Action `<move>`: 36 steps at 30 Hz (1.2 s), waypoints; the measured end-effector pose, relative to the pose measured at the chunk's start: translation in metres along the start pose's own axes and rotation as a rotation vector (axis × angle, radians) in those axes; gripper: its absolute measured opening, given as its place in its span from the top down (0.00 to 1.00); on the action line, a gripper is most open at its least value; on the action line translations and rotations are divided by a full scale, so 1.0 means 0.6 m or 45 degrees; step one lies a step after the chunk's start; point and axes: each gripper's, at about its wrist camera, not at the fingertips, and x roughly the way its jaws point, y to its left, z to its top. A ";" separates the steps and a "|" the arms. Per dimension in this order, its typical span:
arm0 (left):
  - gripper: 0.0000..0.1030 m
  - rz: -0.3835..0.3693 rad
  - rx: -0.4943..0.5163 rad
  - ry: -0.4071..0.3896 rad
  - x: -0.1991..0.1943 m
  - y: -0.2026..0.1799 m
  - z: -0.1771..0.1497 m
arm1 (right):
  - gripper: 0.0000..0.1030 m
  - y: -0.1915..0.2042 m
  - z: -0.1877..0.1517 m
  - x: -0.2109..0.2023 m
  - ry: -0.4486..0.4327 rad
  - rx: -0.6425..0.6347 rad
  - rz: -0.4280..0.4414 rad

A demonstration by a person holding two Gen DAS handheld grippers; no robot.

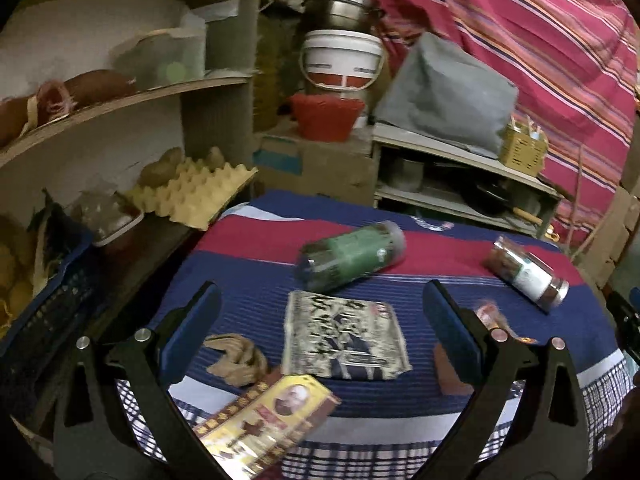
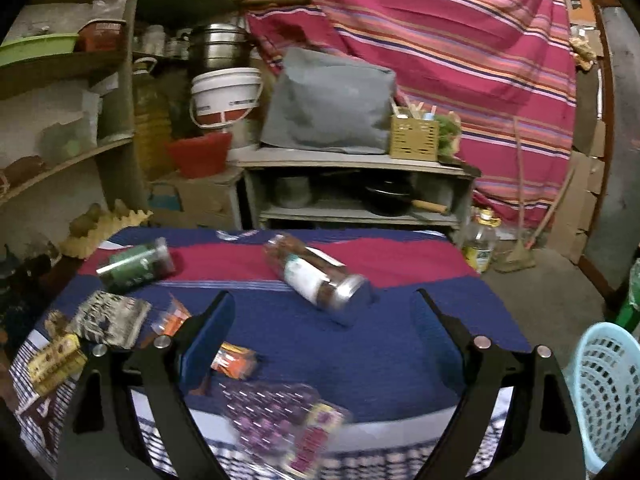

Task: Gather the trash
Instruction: 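Lower the left tool onto the crumpled beige paper and close it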

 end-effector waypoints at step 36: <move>0.37 0.058 -0.096 0.328 0.124 0.111 -0.079 | 0.04 -0.029 -0.054 0.082 0.226 -0.006 -0.012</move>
